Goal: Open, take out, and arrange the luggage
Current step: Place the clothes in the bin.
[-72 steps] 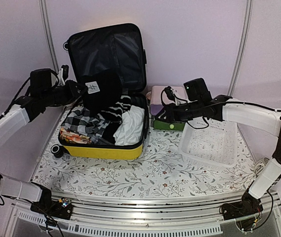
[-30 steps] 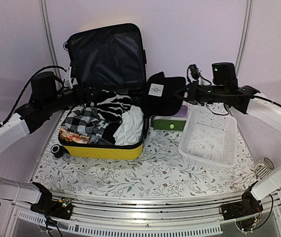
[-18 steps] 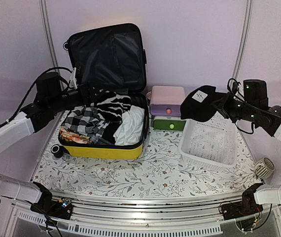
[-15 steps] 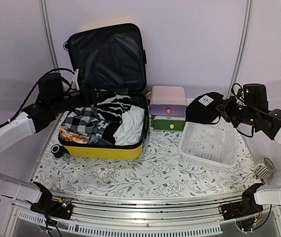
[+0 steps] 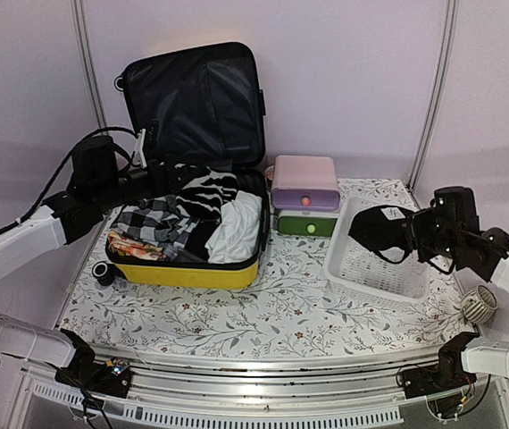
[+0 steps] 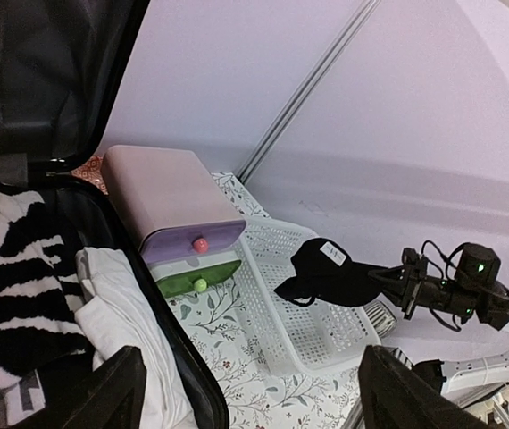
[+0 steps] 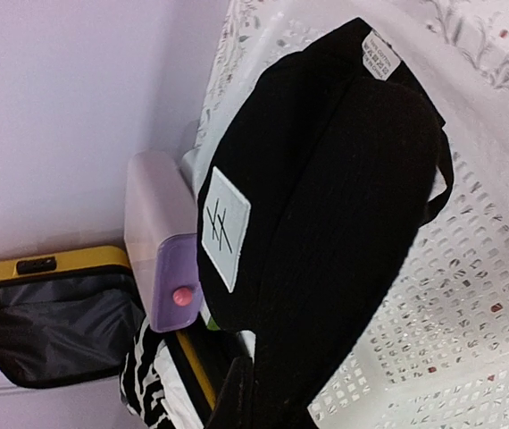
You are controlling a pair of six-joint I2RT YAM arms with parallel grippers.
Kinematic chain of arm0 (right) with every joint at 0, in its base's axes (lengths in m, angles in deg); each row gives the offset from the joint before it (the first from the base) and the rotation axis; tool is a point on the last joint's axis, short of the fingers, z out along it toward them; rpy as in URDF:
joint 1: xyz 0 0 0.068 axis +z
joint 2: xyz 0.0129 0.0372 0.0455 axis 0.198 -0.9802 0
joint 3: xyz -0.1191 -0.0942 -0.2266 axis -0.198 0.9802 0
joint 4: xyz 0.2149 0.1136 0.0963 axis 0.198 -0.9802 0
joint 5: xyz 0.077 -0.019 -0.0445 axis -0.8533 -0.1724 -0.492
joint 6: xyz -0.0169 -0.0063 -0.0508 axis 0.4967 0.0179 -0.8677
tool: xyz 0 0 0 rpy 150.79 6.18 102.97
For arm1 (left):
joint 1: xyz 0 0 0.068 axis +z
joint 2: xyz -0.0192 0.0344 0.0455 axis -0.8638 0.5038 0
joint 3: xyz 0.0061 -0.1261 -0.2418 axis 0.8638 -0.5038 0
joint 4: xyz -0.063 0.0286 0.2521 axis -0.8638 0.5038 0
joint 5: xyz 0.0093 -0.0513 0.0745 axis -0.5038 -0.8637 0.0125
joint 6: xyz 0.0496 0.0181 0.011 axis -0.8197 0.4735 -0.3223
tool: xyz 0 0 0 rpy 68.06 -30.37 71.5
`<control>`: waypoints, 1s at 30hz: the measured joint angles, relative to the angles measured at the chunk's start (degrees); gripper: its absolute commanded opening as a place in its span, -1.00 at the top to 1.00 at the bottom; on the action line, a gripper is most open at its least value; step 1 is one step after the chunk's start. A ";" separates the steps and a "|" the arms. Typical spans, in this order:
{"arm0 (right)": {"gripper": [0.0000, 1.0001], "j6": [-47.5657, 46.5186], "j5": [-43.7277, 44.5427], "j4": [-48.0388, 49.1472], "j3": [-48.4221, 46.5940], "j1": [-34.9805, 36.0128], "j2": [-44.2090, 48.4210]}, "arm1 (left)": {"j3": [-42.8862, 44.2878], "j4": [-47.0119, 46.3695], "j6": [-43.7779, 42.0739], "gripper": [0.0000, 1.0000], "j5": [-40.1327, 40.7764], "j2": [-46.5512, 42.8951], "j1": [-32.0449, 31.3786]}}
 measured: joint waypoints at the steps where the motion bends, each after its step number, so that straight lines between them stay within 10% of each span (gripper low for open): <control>1: 0.97 1.75 0.26 2.25 3.34 0.00 1.36 | 0.00 -0.07 0.00 -0.68 -0.02 0.00 -0.04; 17: 0.89 8.61 10.84 34.53 16.09 1.42 -4.70 | 0.00 -0.90 -0.02 -0.69 -0.22 0.98 -0.92; 23: -0.98 12.44 15.37 36.92 18.10 5.84 -10.23 | 0.00 -1.25 -0.09 -0.69 -0.24 2.10 -1.03; 30: -1.00 14.36 14.03 33.29 16.74 8.44 -9.11 | 0.04 -1.22 -0.63 -0.70 -0.22 2.43 -1.03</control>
